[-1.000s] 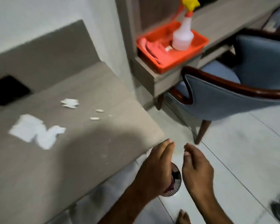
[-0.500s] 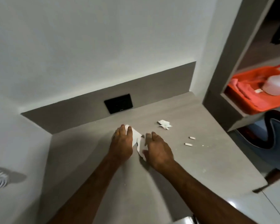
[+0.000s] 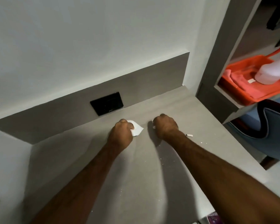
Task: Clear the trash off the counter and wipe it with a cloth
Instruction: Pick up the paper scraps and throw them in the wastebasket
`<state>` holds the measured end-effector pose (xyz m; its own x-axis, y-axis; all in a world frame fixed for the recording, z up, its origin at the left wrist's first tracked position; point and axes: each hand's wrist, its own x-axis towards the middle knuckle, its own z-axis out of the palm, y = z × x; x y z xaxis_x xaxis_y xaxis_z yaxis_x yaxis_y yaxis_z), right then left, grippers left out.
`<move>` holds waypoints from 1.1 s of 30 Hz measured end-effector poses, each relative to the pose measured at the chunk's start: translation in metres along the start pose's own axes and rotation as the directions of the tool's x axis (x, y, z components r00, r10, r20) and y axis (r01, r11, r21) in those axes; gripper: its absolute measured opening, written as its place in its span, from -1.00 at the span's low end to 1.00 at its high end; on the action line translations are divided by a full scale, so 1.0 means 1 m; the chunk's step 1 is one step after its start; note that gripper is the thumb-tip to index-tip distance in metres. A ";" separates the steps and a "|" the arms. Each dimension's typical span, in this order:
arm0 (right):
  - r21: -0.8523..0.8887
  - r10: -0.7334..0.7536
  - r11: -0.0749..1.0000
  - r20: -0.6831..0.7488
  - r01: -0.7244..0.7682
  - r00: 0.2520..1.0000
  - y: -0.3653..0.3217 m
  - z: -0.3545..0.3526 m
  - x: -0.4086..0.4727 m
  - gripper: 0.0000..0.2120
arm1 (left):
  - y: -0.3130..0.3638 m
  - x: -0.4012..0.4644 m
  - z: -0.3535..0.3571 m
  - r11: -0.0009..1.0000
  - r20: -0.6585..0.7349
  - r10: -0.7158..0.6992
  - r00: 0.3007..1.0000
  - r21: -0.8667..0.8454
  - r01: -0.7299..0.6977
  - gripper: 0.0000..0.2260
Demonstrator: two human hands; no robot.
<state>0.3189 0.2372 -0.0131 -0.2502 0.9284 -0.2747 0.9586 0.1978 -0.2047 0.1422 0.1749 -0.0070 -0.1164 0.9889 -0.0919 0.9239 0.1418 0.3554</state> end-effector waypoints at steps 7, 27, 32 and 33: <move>0.794 0.248 0.601 -0.294 0.091 0.923 0.073 -0.017 -0.076 -0.81 | 0.127 -0.036 -0.005 0.962 -0.306 -0.044 0.951 -0.270 -0.043 -0.78; 0.815 0.753 -0.169 0.470 -0.555 0.461 0.418 0.442 -0.232 -0.84 | 0.272 -0.179 0.551 0.975 0.716 -0.043 0.697 -0.122 0.186 -0.77; 0.778 0.602 -0.280 0.599 -0.562 0.529 0.418 0.453 -0.230 -0.62 | 0.257 -0.162 0.567 0.956 0.792 -0.054 0.608 -0.134 0.259 -0.58; 0.777 0.565 -0.299 0.611 -0.553 0.554 0.419 0.442 -0.236 -0.59 | 0.261 -0.158 0.553 0.969 0.775 -0.056 0.629 -0.109 0.220 -0.56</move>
<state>0.7195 -0.0381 -0.4490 0.3205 0.4335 -0.8422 -0.2537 -0.8173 -0.5173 0.6034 0.0311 -0.4144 0.1576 0.5806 -0.7988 0.8302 0.3601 0.4255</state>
